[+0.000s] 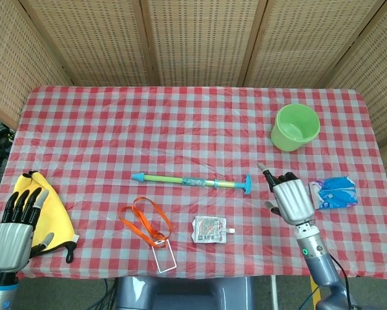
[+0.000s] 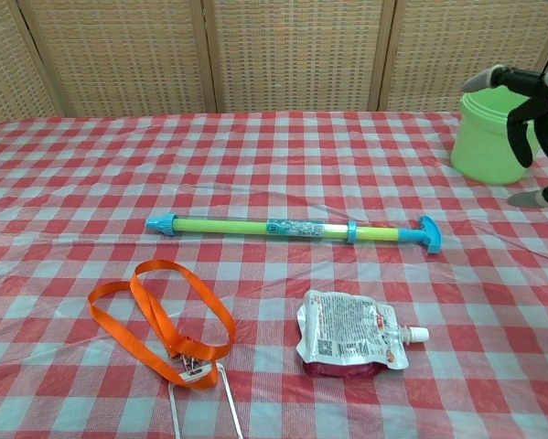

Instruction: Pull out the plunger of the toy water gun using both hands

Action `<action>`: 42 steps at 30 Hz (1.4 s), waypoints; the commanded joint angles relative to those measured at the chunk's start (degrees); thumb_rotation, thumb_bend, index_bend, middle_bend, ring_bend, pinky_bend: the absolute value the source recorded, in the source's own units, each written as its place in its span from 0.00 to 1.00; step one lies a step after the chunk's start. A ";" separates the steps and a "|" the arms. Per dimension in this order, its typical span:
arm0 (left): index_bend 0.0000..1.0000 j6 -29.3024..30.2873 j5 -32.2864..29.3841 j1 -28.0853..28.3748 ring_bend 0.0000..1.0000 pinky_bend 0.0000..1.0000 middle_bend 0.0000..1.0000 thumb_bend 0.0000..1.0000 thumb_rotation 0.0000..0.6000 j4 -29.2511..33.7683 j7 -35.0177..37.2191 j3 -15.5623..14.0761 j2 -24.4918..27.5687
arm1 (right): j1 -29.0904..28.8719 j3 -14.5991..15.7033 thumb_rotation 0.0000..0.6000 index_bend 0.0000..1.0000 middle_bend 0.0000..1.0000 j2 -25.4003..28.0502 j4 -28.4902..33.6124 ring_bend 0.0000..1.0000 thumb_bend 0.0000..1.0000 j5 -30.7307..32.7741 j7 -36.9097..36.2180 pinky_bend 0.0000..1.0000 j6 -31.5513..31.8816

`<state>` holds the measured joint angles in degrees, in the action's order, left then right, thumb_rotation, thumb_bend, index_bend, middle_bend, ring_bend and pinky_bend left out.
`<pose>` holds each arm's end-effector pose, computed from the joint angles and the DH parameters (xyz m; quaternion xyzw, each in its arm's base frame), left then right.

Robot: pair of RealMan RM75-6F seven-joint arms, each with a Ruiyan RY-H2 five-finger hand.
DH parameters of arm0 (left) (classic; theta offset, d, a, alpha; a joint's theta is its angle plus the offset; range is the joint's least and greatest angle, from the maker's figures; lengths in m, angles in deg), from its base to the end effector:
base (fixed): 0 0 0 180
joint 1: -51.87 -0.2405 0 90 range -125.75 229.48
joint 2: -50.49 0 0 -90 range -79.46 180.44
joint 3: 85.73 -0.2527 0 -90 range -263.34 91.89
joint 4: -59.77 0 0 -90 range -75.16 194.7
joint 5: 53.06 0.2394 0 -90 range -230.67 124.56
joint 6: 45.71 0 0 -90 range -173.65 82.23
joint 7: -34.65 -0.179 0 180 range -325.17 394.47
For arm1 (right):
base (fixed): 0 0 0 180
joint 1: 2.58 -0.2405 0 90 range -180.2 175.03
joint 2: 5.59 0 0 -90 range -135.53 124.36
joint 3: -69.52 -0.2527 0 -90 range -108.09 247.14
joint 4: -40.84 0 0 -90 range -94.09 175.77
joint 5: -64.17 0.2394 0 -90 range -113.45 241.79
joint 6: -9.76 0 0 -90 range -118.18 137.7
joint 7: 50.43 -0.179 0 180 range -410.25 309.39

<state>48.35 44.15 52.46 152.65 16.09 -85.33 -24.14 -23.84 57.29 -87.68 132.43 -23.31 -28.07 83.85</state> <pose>-0.2686 0.1815 0.0825 -0.6241 -0.2935 -0.4028 0.6017 -0.1812 -0.3165 0.0320 0.6773 -0.2671 0.4433 0.5229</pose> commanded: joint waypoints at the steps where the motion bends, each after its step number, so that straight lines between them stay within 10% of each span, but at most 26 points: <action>1: 0.00 -0.15 -0.41 0.09 0.00 0.00 0.00 0.16 1.00 -0.12 0.12 0.22 0.00 | -3.16 -2.30 1.00 0.25 0.82 -1.78 0.55 0.77 0.18 4.26 3.84 0.58 -3.83; 27: 0.00 -3.46 -5.77 1.79 0.00 0.00 0.00 0.16 1.00 -0.99 1.73 2.30 0.14 | -16.10 -4.69 1.00 0.40 0.94 -15.79 -9.70 0.88 0.55 23.63 16.64 0.61 -14.08; 42: 0.00 -3.82 -6.83 2.19 0.00 0.00 0.00 0.16 1.00 -1.25 1.51 2.47 -0.06 | -18.45 -3.08 1.00 0.39 0.94 -20.12 -17.92 0.88 0.56 29.05 14.52 0.61 -16.60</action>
<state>44.54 37.33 54.65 151.40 17.60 -82.87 -24.20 -42.10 54.03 -107.50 115.01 5.40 -13.23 67.49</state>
